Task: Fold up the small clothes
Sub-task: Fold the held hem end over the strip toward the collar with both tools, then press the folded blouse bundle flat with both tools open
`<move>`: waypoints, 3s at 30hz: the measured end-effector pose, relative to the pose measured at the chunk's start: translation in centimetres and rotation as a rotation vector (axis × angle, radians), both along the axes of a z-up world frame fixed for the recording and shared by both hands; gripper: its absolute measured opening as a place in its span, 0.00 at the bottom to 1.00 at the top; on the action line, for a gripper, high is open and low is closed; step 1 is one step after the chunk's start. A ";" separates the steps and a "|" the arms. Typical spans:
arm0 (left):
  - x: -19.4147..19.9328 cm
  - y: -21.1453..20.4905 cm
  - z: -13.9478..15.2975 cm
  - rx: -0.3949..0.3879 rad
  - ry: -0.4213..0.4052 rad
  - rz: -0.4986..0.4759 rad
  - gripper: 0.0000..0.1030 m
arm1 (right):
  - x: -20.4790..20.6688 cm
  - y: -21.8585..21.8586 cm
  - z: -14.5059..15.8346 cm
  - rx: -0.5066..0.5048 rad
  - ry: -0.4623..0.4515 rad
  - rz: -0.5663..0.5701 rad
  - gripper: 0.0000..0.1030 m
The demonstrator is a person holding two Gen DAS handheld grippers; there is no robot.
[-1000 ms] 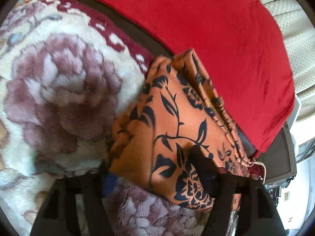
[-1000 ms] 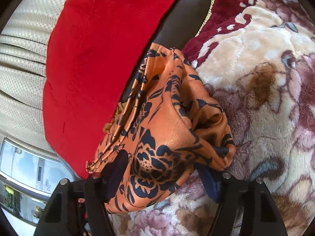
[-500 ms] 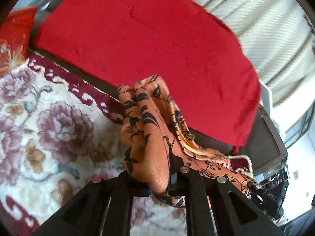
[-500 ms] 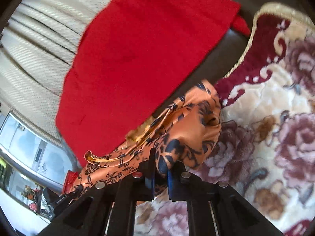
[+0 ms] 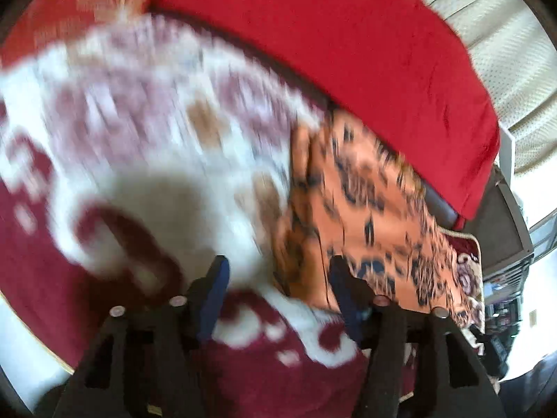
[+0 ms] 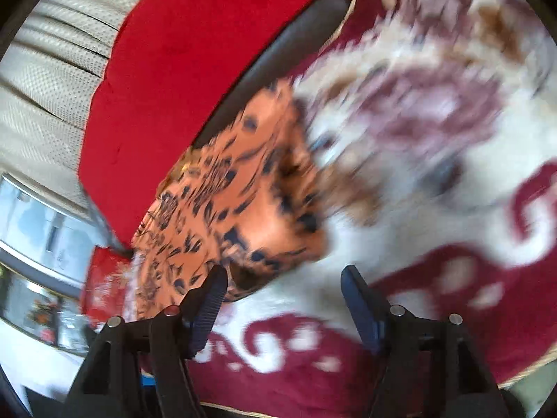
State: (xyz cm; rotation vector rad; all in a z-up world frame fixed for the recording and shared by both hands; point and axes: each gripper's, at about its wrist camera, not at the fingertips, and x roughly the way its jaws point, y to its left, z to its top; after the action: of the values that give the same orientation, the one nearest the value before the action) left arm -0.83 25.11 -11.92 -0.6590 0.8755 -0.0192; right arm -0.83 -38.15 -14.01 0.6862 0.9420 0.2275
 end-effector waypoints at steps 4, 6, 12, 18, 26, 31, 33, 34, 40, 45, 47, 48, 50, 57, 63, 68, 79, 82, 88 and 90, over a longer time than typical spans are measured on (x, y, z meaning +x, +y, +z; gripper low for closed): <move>3.9 1.5 2.5 0.028 -0.066 -0.065 0.62 | 2.6 -2.4 2.7 -0.039 -0.062 -0.004 0.71; 6.9 1.2 2.6 0.030 -0.088 -0.122 0.62 | 5.5 -1.9 3.6 -0.042 -0.088 0.065 0.70; 13.6 -0.8 1.7 -0.014 -0.029 -0.218 0.62 | 16.2 -0.4 2.0 -0.109 -0.028 0.132 0.52; 16.8 -2.8 2.1 0.028 -0.026 -0.267 0.62 | 17.3 1.2 1.5 -0.150 -0.029 0.151 0.40; 19.9 -4.6 0.7 0.056 0.001 -0.282 0.60 | 18.2 0.8 1.3 -0.168 -0.049 0.127 0.67; 20.7 -5.7 0.0 0.126 0.033 -0.302 0.07 | 18.8 1.8 0.8 -0.219 -0.031 0.158 0.23; 20.2 -5.9 0.6 0.154 0.007 -0.301 0.06 | 18.6 2.6 1.3 -0.280 -0.035 0.182 0.09; 19.6 -6.0 1.2 0.168 -0.019 -0.296 0.05 | 18.4 2.8 1.7 -0.301 -0.045 0.179 0.09; 16.2 -5.2 6.2 0.192 -0.181 -0.231 0.05 | 16.4 3.9 7.1 -0.420 -0.195 0.160 0.07; 18.5 -5.2 5.1 0.221 -0.139 -0.211 0.05 | 19.7 5.1 9.0 -0.474 -0.246 0.141 0.07; 20.4 -5.4 2.7 0.210 -0.062 -0.204 0.05 | 21.8 5.3 7.3 -0.497 -0.208 0.129 0.07; 21.2 -5.5 1.3 0.205 -0.014 -0.199 0.05 | 23.3 5.4 5.4 -0.469 -0.160 0.148 0.08; 22.1 -5.4 -1.0 0.198 0.054 -0.188 0.09 | 24.8 6.1 1.9 -0.474 -0.064 0.189 0.11; 17.9 -5.1 3.5 0.225 -0.042 -0.145 0.48 | 20.2 3.9 3.9 -0.380 -0.105 0.110 0.78; 11.6 -7.8 8.0 0.230 -0.167 -0.192 0.61 | 11.1 2.9 8.1 -0.030 -0.170 0.181 0.78; 8.6 -11.4 6.6 0.189 -0.133 -0.249 0.66 | 8.2 6.8 4.3 0.198 -0.086 0.222 0.83; 5.8 -11.3 2.8 0.154 -0.028 -0.210 0.67 | 2.7 4.1 2.7 0.193 -0.062 0.014 0.81; 5.7 -11.9 2.0 0.191 -0.011 -0.203 0.76 | 3.6 6.1 4.2 0.197 -0.099 0.058 0.81; 6.2 -11.7 0.8 0.188 0.030 -0.188 0.76 | 6.4 9.4 1.3 0.119 -0.027 0.091 0.85; 5.8 -11.5 1.8 0.185 0.012 -0.172 0.76 | 6.6 8.6 -0.8 0.119 0.037 0.011 0.84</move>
State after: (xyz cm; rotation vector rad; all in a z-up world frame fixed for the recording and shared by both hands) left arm 5.01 13.58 -10.16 -0.4103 0.9312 -0.0874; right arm 5.80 -29.54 -14.86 0.7970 0.9733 0.2825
